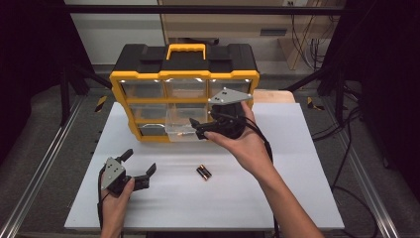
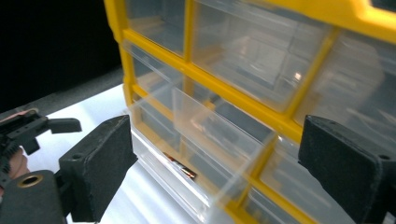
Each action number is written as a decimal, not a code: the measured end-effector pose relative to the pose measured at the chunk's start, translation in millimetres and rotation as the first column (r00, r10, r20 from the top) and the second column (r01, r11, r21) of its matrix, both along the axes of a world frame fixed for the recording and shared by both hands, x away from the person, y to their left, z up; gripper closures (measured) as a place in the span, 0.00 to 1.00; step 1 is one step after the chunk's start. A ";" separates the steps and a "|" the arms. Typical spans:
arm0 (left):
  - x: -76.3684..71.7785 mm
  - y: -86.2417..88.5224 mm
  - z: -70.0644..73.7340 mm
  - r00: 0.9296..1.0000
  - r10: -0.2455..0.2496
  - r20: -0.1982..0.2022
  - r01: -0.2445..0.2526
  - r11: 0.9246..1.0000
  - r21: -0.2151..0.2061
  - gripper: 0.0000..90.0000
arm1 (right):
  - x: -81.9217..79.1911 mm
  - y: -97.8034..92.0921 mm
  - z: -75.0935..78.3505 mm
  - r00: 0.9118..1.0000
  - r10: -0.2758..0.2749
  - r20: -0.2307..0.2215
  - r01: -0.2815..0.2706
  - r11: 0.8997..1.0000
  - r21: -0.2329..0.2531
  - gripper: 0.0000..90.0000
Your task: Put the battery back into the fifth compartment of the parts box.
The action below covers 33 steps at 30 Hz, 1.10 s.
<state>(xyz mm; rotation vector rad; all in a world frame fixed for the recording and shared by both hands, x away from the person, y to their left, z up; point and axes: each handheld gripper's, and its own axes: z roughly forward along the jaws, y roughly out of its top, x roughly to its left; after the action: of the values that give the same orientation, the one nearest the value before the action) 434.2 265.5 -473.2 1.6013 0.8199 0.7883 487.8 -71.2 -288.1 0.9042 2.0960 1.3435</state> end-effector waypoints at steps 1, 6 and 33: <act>-0.1 -0.2 0.0 1.000 0.001 0.000 -0.001 1.000 0.002 0.02 | -0.6 -3.4 -1.3 1.000 -0.008 -0.004 0.008 1.000 0.003 0.12; 0.0 -0.9 -0.9 1.000 -0.001 -0.005 0.001 1.000 0.011 0.01 | -2.6 -19.3 -9.0 0.999 -0.030 -0.026 0.030 0.999 0.025 0.12; -2.3 3.4 0.4 1.000 0.009 0.003 -0.009 1.000 0.001 0.01 | -19.3 -37.2 -83.2 0.985 -0.059 -0.164 0.064 0.997 0.030 0.12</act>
<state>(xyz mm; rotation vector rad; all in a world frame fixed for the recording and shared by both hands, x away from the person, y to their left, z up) 431.9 268.9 -472.7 1.5975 0.8249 0.7975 468.5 -108.4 -371.3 1.1183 2.1516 1.3180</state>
